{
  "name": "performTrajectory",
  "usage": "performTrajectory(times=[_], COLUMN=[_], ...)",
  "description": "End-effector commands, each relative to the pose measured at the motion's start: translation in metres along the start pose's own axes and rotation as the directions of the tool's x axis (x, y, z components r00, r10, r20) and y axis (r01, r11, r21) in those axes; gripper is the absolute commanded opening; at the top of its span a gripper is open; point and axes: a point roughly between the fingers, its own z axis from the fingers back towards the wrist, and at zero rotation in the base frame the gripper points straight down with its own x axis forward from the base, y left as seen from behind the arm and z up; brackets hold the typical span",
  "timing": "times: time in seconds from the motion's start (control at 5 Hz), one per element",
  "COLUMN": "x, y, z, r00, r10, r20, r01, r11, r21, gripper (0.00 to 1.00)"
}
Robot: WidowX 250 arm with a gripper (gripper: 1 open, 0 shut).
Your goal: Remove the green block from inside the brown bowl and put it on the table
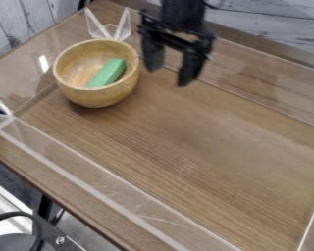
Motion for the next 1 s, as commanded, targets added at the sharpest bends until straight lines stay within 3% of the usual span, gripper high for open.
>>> performTrajectory(times=[0.0,0.2,0.4,0.6,0.8], x=[0.006,0.011,-0.003,-0.021,-0.029], y=[0.019,0.021,0.035,0.057,0.078], z=[0.023,0.024,0.024,0.021,0.015], r00=[0.996,0.993,0.982,0.958,0.952], r10=[0.022,0.057,0.166,0.273,0.295], r20=[0.084,0.1,0.092,0.092,0.074], r01=[-0.024,-0.06,-0.168,-0.274,-0.297], r11=[0.999,0.998,0.986,0.962,0.955], r21=[0.025,0.024,0.011,0.002,0.011], gripper=[1.0,1.0,1.0,1.0,1.0])
